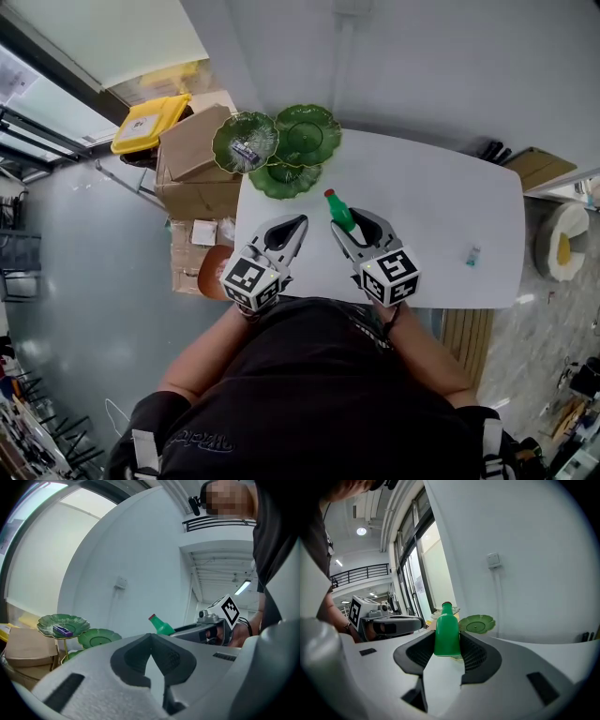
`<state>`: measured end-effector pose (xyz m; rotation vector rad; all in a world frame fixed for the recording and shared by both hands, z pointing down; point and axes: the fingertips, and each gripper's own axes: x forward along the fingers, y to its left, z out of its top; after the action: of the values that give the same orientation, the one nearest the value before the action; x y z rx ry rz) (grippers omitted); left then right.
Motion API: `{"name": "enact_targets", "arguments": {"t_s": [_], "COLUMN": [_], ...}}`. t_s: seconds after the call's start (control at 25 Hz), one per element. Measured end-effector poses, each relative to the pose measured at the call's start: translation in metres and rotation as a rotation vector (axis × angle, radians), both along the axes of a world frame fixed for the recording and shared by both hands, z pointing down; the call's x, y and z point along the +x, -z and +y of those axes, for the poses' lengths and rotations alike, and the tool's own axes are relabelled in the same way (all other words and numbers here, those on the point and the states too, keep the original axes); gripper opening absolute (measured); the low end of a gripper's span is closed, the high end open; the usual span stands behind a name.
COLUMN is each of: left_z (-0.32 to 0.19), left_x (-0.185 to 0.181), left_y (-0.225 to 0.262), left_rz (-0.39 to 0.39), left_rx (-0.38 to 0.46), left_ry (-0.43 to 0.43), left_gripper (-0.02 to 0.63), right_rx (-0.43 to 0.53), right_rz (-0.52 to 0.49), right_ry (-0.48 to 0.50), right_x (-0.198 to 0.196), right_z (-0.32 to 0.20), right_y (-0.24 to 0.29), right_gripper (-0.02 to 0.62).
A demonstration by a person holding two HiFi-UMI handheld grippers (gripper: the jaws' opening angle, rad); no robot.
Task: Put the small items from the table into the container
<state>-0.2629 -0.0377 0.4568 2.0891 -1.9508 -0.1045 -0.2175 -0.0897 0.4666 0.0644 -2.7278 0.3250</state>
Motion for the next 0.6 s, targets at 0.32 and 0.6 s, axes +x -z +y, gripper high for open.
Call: {"name": "enact_targets", "arguments": {"t_s": [0.32,0.6], "left_z": [0.026,0.038], "left_x": [-0.058,-0.087], "left_y": [-0.002,-0.001], "left_rz": [-0.002,0.013], "left_rx": [0.011,0.026], "left_ry": [-0.041,-0.059], "left_gripper": [0.006,0.006], "right_rx": [0.008,0.028], "right_rz": [-0.004,0.005], "right_ry": [0.000,0.014], "right_x": [-0.065,-0.106], "right_z": [0.039,0.057], "right_y": [0.008,0.011], "right_gripper": [0.169,0.169]}}
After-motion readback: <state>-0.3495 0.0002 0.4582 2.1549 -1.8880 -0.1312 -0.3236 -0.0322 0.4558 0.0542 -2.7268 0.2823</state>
